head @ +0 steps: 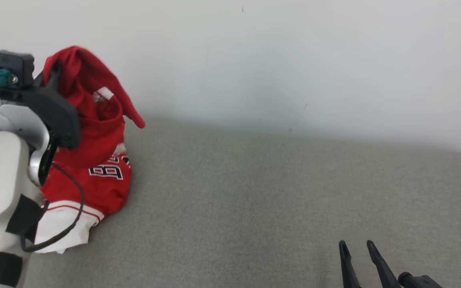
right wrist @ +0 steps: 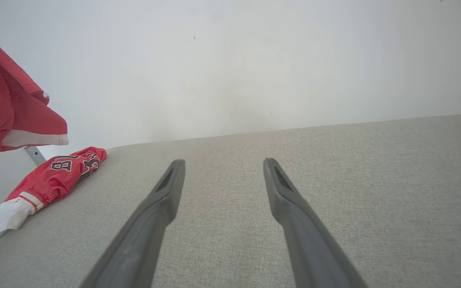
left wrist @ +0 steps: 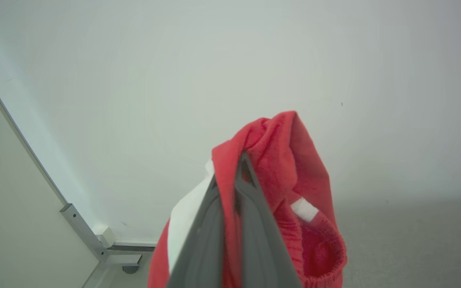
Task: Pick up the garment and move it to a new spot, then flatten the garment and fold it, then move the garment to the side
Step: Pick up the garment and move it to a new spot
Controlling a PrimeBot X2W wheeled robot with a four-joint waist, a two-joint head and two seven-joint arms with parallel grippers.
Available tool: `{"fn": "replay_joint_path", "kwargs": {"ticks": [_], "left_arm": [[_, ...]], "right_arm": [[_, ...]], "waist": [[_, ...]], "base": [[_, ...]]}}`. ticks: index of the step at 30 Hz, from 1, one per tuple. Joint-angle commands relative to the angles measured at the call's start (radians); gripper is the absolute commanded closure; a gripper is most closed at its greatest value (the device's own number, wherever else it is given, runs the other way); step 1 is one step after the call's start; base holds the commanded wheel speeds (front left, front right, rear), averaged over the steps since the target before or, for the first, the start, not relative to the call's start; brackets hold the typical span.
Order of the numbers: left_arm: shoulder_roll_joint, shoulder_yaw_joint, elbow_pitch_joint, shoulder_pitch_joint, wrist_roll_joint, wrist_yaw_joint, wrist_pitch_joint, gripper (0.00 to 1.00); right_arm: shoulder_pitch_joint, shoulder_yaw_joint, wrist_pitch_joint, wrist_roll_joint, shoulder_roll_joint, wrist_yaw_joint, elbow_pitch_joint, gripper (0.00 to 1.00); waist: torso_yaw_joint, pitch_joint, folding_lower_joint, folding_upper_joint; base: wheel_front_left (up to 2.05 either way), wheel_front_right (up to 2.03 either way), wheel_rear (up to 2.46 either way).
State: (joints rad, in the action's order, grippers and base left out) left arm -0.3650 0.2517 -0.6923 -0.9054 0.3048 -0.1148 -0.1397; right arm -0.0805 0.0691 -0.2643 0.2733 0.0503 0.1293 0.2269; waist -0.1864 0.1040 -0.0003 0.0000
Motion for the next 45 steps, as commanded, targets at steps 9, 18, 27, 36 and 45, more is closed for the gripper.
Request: {"fn": "replay_joint_path", "kwargs": {"ticks": [9, 18, 27, 36, 45], "left_arm": [[0.105, -0.001, 0.231, 0.112, 0.103, 0.003, 0.024, 1.00], [0.198, -0.005, 0.352, 0.270, 0.161, 0.047, 0.087, 1.00], [0.257, 0.031, 0.280, 0.410, 0.188, 0.059, 0.133, 1.00], [0.279, 0.085, 0.042, 0.480, 0.154, 0.069, 0.254, 0.00], [0.298, 0.068, 0.013, 0.578, 0.201, 0.059, 0.382, 0.00]], "right_arm": [[-0.015, -0.016, -0.002, -0.051, 0.000, 0.003, -0.010, 0.00], [0.015, 0.013, -0.002, -0.101, 0.000, 0.003, -0.008, 0.00], [0.039, 0.026, -0.002, -0.112, -0.001, 0.003, -0.019, 0.00], [0.036, 0.048, -0.002, -0.097, -0.001, 0.003, -0.012, 0.00], [0.016, 0.025, -0.002, -0.102, 0.000, 0.003, -0.008, 0.00]], "waist": [[0.201, 0.086, 0.0003, 0.0000], [0.444, 0.034, 0.0003, 0.0000], [0.579, -0.046, 0.0003, 0.0000], [0.568, -0.061, 0.0003, 0.0000], [0.462, -0.024, 0.0003, 0.0000]], "base": [[0.00, 0.00, 0.00], [0.00, 0.00, 0.00], [0.00, 0.00, 0.00], [0.00, 0.00, 0.00], [0.00, 0.00, 0.00]]}}
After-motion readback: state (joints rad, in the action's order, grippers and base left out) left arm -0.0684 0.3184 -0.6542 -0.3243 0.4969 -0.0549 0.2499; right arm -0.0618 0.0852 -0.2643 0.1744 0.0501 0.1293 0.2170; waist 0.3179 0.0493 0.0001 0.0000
